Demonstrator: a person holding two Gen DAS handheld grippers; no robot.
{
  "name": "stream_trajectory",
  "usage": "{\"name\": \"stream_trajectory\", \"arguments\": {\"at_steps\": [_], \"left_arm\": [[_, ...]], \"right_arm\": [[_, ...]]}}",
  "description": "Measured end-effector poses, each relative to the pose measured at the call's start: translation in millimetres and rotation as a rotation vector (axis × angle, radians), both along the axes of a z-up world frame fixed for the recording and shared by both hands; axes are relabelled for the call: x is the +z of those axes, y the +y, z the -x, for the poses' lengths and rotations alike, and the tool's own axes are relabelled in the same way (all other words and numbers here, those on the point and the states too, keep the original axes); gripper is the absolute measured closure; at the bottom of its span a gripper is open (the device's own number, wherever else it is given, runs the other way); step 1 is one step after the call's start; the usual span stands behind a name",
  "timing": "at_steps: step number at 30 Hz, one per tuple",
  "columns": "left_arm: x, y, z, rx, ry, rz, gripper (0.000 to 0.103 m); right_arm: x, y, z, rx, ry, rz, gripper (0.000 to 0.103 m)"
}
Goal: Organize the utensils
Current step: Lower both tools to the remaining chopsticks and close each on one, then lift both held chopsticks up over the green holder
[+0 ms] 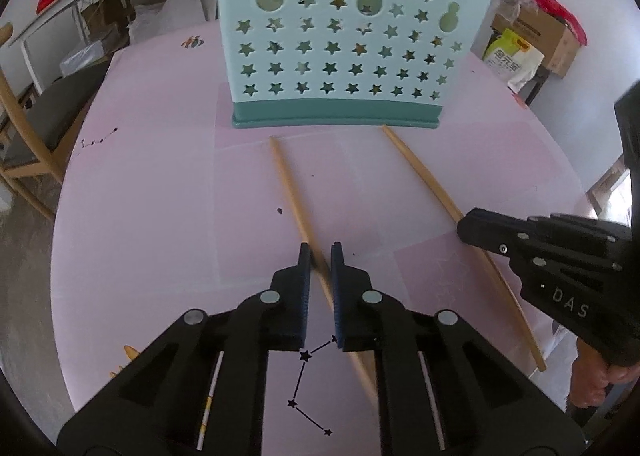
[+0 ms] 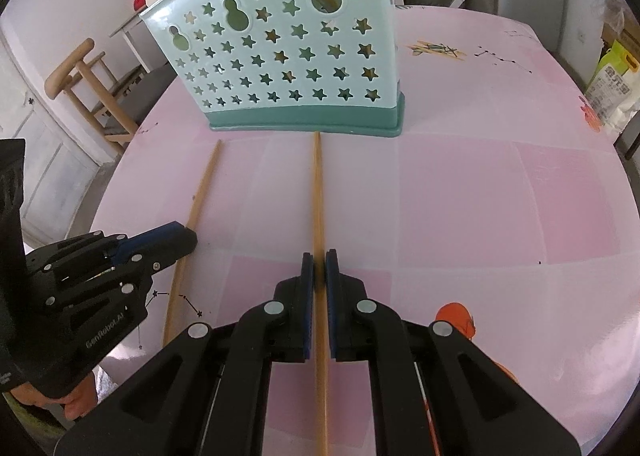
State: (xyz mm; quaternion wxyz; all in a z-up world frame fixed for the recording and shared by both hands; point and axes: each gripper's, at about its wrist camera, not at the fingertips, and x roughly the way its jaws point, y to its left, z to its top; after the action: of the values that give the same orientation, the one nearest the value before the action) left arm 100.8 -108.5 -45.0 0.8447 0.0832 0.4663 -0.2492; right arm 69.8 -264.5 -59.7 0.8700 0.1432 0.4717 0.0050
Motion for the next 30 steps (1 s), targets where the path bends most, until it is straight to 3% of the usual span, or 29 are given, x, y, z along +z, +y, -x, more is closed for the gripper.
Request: {"name": "stream_trajectory", "arguments": {"at_steps": [11, 12, 14, 15, 18, 25, 30], "left_arm": [[1, 58, 8, 0.109, 0.115, 0.015, 0.098], [2, 60, 8, 0.11, 0.122, 0.022, 0.096], [5, 64, 5, 0.113, 0.132, 0.047, 0.081], [7, 64, 3, 0.11, 0.128, 0.052, 0.075], [7, 57, -3, 0.081, 0.124, 0.032, 0.075], [3, 28, -14, 0.025, 0.051, -0.076, 0.077], [1, 20, -29, 0.035, 0.018, -0.111, 0.087]], "right_arm": [[0, -3, 13, 0.026, 0.042, -0.046, 0.097], [0, -3, 13, 0.036, 0.05, -0.054, 0.095], [0, -4, 11, 0.059, 0.059, -0.073, 0.093], [1, -3, 10, 0.07, 0.06, -0.07, 0.087], [3, -1, 3, 0.079, 0.056, -0.043, 0.077], [5, 11, -20, 0.113, 0.047, 0.032, 0.077], [5, 15, -34, 0.117, 0.045, 0.071, 0.084]]}}
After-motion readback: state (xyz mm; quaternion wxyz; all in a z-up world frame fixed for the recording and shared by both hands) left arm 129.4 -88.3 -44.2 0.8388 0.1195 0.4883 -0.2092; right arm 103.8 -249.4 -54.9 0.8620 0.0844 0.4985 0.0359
